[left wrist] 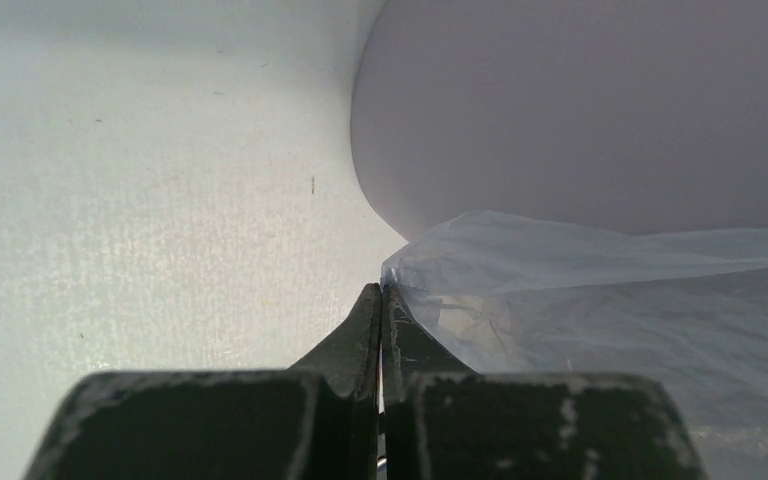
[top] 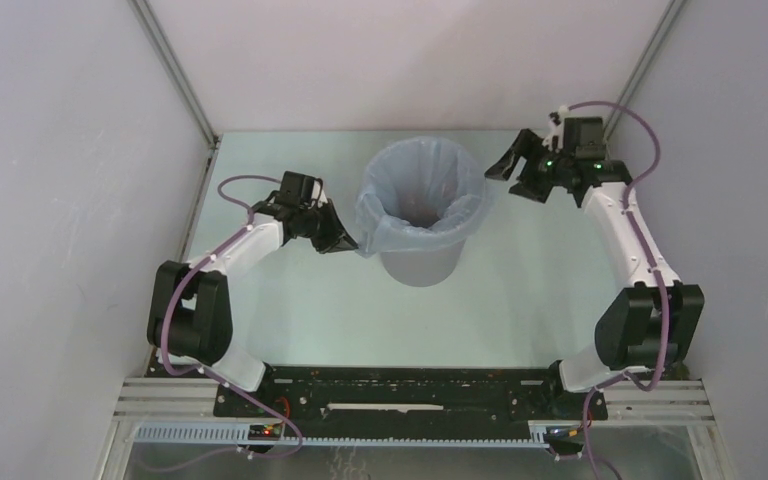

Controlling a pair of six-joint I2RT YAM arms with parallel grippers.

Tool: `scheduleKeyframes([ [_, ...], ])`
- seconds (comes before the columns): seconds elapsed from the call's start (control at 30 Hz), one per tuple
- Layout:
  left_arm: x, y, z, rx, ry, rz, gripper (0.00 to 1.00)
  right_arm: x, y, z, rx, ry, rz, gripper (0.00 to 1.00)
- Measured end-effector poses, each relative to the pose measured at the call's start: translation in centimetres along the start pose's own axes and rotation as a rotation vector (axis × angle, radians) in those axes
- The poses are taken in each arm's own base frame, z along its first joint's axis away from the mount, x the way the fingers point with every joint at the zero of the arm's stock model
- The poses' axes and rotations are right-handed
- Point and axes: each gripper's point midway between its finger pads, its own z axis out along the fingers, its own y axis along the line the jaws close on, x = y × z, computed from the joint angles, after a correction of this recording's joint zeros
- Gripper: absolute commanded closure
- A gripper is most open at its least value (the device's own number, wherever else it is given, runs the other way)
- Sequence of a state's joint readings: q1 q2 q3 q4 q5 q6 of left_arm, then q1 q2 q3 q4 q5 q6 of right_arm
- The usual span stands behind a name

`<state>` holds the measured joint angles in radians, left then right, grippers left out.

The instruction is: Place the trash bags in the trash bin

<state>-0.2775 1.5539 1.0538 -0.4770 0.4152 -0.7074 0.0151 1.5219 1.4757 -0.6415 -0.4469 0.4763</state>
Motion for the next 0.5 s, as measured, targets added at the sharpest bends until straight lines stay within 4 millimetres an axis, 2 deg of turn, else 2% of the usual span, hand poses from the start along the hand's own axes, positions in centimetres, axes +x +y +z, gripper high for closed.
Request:
scheduleKeyframes([
  [0.1,-0.2,-0.5,-0.1,0.01,0.0,0.003,1.0,3.0,-0.2,1.8,-0.007,0.071,0.024,0.29],
  [0.17,-0.4,-0.7,-0.2,0.015,-0.004,0.006,1.0,4.7,-0.4,3.0,0.003,0.111,0.044,0.44],
  [0.27,-0.4,-0.7,-0.2,0.017,-0.003,0.006,1.0,5.5,-0.4,4.0,-0.003,0.131,0.07,0.67],
  [0.33,-0.4,-0.7,-0.2,0.017,-0.001,0.006,1.0,5.1,-0.4,4.2,-0.02,0.118,0.103,0.78],
  [0.5,-0.3,-0.8,-0.2,0.017,0.001,0.008,1.0,4.4,-2.0,4.4,-0.122,0.075,0.316,0.76],
])
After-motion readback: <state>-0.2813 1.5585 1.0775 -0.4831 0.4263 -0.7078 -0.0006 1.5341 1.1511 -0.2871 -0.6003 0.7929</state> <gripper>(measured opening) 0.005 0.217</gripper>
